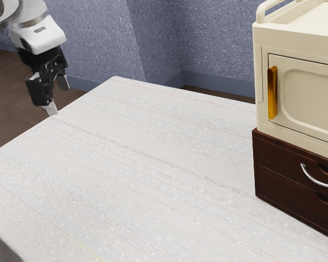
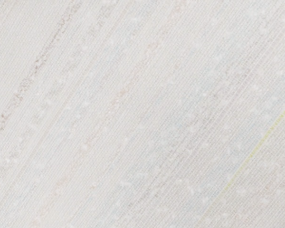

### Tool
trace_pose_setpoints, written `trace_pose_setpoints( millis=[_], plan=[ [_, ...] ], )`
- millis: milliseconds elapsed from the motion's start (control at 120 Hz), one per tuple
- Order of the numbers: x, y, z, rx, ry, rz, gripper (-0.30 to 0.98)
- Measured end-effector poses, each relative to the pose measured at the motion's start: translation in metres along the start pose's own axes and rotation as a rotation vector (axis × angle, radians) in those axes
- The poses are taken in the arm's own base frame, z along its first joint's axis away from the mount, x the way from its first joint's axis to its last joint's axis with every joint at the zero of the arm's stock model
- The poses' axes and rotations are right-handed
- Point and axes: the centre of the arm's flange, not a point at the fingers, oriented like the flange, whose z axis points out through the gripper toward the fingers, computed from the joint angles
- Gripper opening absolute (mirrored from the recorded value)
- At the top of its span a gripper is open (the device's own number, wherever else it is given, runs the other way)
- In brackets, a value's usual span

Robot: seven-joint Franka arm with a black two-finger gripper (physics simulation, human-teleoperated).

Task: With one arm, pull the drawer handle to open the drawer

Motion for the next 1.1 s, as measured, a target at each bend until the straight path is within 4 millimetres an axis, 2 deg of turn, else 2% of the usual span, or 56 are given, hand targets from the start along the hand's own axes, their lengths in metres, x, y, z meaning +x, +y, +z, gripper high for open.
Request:
trace_pose_setpoints(
  millis=[92, 142, 192, 258, 367, 442, 550, 617, 725, 833, 950, 1025, 1100],
  plan=[
    [0.052, 0.029, 0.016, 0.006, -0.03, 0.156, 0.68],
    [0.071, 0.045, 0.03, 0.008, -0.038, 0.226, 0.68],
    [0.08, 0.057, 0.039, 0.018, -0.039, 0.272, 0.68],
    [0.096, 0.074, 0.042, 0.047, -0.027, 0.338, 0.69],
    [0.122, 0.106, 0.034, 0.113, -0.011, 0.436, 0.69],
    [0.137, 0.123, 0.036, 0.133, -0.004, 0.495, 0.69],
    [0.156, 0.137, 0.047, 0.15, 0.004, 0.561, 0.69],
    [0.175, 0.148, 0.055, 0.163, 0.014, 0.613, 0.69],
    [0.198, 0.167, 0.076, 0.18, 0.031, 0.688, 0.69],
    [0.227, 0.192, 0.078, 0.221, 0.066, 0.775, 0.69],
    [0.25, 0.212, 0.074, 0.256, 0.097, 0.838, 0.69],
    [0.275, 0.224, 0.085, 0.257, 0.094, 0.889, 0.69],
    [0.29, 0.23, 0.093, 0.269, 0.094, 0.918, 0.69]
  ],
)
